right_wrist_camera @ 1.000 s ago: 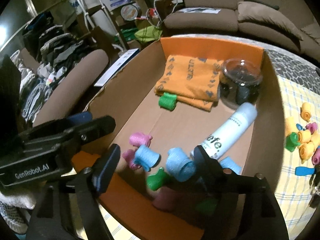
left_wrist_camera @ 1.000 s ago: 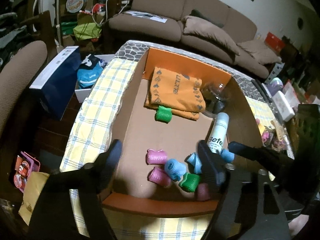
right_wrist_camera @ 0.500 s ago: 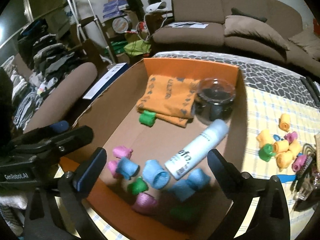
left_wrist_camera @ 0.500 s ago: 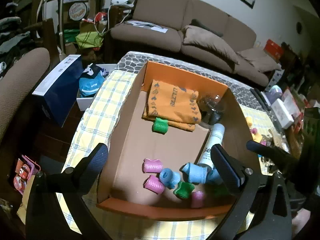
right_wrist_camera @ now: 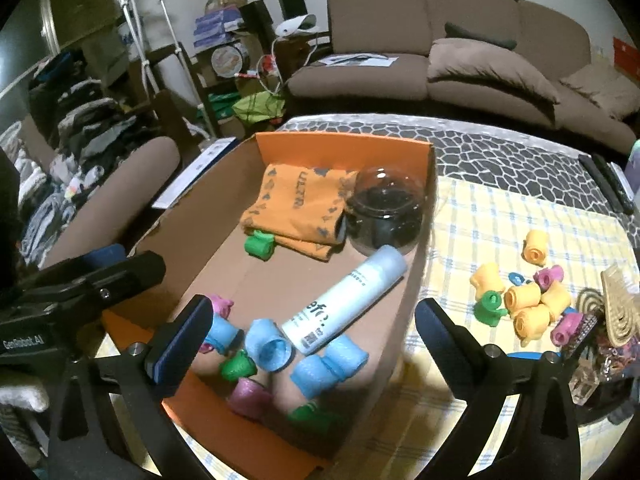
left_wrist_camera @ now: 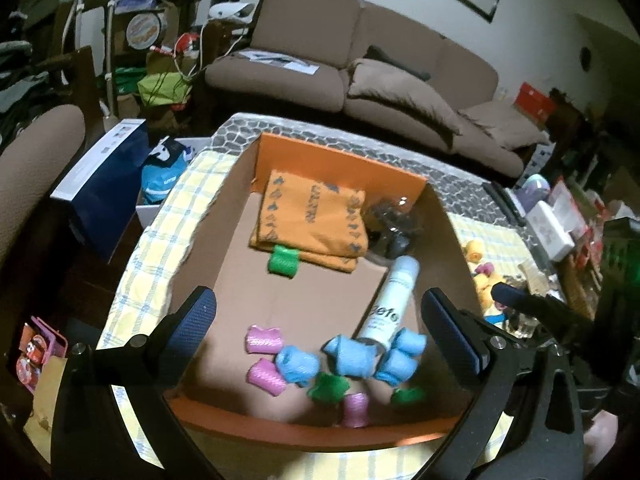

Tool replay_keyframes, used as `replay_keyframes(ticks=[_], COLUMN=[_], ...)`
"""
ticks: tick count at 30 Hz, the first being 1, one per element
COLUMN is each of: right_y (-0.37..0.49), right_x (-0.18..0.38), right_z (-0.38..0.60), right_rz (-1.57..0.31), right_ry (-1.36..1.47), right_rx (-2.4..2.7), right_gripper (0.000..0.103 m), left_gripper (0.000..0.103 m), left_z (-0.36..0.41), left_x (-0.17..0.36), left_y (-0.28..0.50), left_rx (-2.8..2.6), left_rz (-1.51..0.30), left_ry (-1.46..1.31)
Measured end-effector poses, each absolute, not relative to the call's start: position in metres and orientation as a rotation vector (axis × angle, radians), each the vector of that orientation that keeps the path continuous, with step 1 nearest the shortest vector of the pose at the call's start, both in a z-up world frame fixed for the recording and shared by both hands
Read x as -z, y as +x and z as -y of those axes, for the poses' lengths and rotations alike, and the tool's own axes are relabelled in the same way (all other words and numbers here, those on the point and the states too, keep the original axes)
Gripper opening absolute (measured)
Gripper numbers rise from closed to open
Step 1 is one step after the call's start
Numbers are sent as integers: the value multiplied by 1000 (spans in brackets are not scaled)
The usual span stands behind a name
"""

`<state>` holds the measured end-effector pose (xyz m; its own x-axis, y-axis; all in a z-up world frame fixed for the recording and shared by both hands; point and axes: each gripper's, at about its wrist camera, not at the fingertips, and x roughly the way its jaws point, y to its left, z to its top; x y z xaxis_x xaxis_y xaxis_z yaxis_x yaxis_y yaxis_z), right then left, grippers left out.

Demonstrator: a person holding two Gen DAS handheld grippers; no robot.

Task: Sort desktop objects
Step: 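Open both grippers to release the rollers in the box, then withdraw both grippers from the box back toward the rollers on the bed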

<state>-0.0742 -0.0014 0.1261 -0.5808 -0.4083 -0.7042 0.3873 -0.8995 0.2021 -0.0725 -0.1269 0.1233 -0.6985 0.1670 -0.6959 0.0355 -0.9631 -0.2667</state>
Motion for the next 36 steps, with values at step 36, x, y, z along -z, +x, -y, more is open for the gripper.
replay_keyframes(ticks=[36], right_y=[-79], right_x=[-144], right_z=[-225], right_rz=[459], right_ry=[1139], right_rx=[2728], right_gripper=[102], left_gripper=[100], left_z=[-80], left_x=[-118], left_y=[-100], left_rx=[-2595], left_rz=[-22], left_ry=[-1100])
